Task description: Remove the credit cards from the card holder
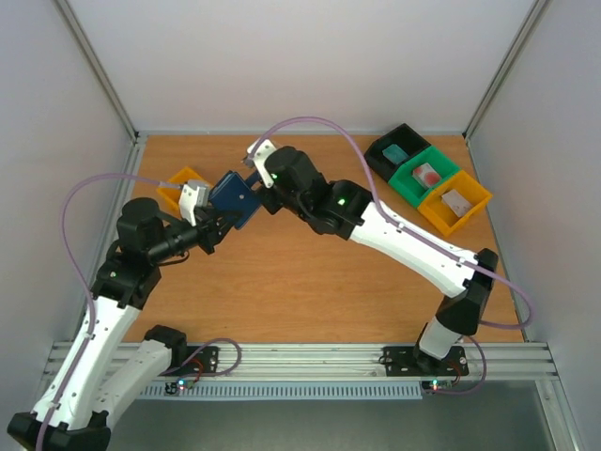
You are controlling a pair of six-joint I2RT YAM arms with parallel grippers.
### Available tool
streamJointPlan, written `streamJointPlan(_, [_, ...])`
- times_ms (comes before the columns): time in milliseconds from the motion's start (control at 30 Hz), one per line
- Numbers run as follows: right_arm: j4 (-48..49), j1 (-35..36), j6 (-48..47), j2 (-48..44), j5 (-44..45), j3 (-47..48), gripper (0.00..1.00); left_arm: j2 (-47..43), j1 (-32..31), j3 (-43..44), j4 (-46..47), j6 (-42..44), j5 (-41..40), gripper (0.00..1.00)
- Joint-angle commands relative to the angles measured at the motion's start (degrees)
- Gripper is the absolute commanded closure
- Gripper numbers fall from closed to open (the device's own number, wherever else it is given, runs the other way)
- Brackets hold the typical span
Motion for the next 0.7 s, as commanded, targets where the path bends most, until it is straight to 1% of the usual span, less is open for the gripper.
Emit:
streamJointPlan(0, [-1.9,-8.5,2.7,-8.3,0.6,-6.9,0.99,-1.3,-0.2,-0.2,0.9,0.5,2.5,1.0])
streamJointPlan(33, [-1.8,-9.4,2.1,-10.4,-2.8,-8.6,0.98,-1.2,-0.2,-0.3,0.7,0.3,2.0,1.0])
streamJointPlan(100, [-1.4,-9.3,-1.0,-13.9,-9.4,-11.3,0.91,-0.7,-0.2,-0.5,0.7,0.2,0.6,1.0])
streamJointPlan(200, [-2.0,-7.9,-0.5,-15.5,-12.8,-11.3,0.91,0.1,-0.2,-0.7,1.5,0.1,-0.4,1.0])
streamJointPlan(233, [-2.8,-7.9,0.1,-15.5,-14.7,-10.8,0.87,0.3,-0.2,-1.0,2.3,-0.2,0.5,1.0])
streamJointPlan(267, [-3.5,-7.9,-0.2,-15.6,-18.3,-10.5,0.78,0.2,-0.2,-1.5,3.6,-0.4,2.4,1.0])
streamJointPlan(300, [-4.6,-7.9,-1.0,-16.0,-22.7,-10.3,0.65,-0.1,-0.2,-2.2,5.2,-0.3,5.5,1.0])
streamJointPlan(333, [-5.1,-8.0,-1.7,-16.6,-27.6,-10.4,0.59,-0.4,-0.2,-2.7,6.6,0.2,6.9,1.0])
streamJointPlan(367, [-5.6,-8.1,-2.3,-17.4,-32.3,-11.0,0.44,-0.4,-0.2,-2.7,7.0,0.5,7.8,1.0])
streamJointPlan(433, [-5.1,-8.1,-2.7,-18.8,-40.0,-13.0,0.2,0.4,-0.2,-1.7,5.6,1.0,6.6,1.0])
streamJointPlan(500, [-2.0,-8.0,-0.2,-19.5,-45.6,-15.0,0.03,0.6,-0.2,-1.4,5.0,1.9,6.4,1.0])
streamJointPlan(567, [2.3,-8.0,3.1,-19.2,-49.0,-17.5,0.01,0.2,-0.2,-2.1,6.3,2.9,10.0,1.0])
streamJointPlan(667, [5.7,-8.3,5.6,-17.6,-52.2,-17.7,0.02,-0.1,-0.2,-3.8,12.0,3.0,20.4,1.0])
